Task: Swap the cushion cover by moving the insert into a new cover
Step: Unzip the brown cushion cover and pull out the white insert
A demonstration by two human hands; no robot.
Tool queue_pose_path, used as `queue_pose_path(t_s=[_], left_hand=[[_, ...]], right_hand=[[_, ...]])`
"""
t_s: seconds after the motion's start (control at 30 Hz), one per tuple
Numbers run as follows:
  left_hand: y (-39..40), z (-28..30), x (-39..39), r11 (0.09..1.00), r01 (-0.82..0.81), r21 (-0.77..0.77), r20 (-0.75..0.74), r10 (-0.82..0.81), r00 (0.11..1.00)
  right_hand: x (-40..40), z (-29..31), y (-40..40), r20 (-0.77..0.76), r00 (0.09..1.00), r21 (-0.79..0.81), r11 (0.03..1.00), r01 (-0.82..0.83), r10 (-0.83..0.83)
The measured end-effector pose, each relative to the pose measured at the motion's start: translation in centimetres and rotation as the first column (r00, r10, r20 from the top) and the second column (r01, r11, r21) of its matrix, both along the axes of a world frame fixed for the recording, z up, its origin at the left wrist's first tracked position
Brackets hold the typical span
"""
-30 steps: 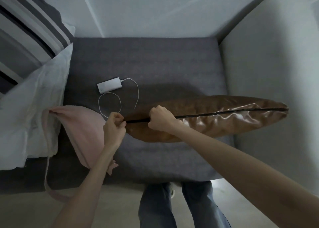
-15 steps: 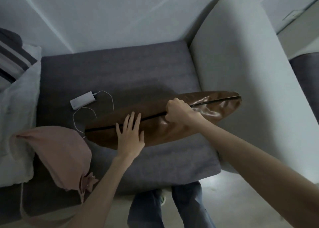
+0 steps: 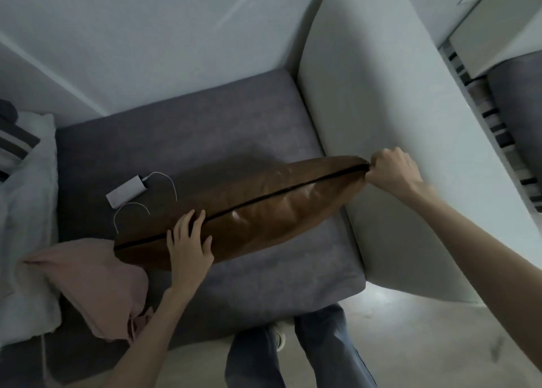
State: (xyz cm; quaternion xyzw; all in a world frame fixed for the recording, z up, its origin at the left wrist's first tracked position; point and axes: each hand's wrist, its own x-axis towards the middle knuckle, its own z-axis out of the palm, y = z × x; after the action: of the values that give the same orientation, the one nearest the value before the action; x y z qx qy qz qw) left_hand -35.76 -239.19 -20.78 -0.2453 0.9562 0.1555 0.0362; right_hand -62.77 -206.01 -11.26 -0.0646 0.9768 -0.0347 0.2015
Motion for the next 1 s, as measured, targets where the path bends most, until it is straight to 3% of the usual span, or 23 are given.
queue_pose_path(t_s=[0.1, 0.2, 0.3, 0.37, 0.43, 0.5, 0.6, 0.67, 0.87, 1.0], left_hand=[[1.1, 0.3, 0.5, 1.000, -0.027, -0.010, -0.098, 0.026, 0.995], [1.4, 0.9, 0.5, 0.991, -0.127, -0.040, -0.141, 0.121, 0.983], [1.2, 1.5, 0.3, 0.992, -0.114, -0.060, -0.127, 0.106, 0.986], [0.9, 1.7, 0.3, 0.994, -0.102, -0.027, -0.123, 0.098, 0.988], [0.5, 1.7, 0.3, 0.992, -0.114, 0.047, -0.129, 0.119, 0.984], [-0.2, 1.8, 0.3, 0.982, -0.145, 0.118, -0.160, 0.163, 0.974], [-1.4, 2.0, 0.2, 0.984, -0.141, 0.108, -0.164, 0.157, 0.974], [-2.4, 2.2, 0.4, 0.985, -0.128, 0.116, -0.148, 0.145, 0.978], [-6.7, 2.7, 1.6, 0.935, -0.073, 0.347, -0.027, 0.087, 0.996], [-8.4, 2.8, 3.1, 0.900, 0.033, 0.434, 0.005, -0.039, 0.999]], right_hand=[[0.2, 0.3, 0.0, 0.014, 0.998, -0.009, 0.998, 0.068, -0.068], [2.3, 1.1, -2.9, -0.127, 0.990, -0.069, 0.996, 0.053, -0.062], [6.8, 1.6, -8.1, -0.251, 0.946, -0.287, 0.918, -0.273, 0.203], [10.1, 1.2, -11.7, -0.201, 0.886, -0.397, 0.792, -0.463, 0.417], [12.6, 0.1, -14.9, -0.076, 0.825, -0.455, 0.717, -0.528, 0.560], [14.2, -1.2, -17.6, 0.024, 0.768, -0.442, 0.696, -0.566, 0.640], [15.5, -3.0, -20.0, 0.028, 0.737, -0.333, 0.701, -0.630, 0.675], [16.0, -3.8, -20.5, 0.004, 0.755, -0.279, 0.726, -0.629, 0.656], [16.5, -3.9, -22.5, -0.152, 0.787, -0.166, 0.769, -0.617, 0.598], [15.7, -3.5, -25.0, -0.001, 0.831, -0.182, 0.817, -0.548, 0.557]])
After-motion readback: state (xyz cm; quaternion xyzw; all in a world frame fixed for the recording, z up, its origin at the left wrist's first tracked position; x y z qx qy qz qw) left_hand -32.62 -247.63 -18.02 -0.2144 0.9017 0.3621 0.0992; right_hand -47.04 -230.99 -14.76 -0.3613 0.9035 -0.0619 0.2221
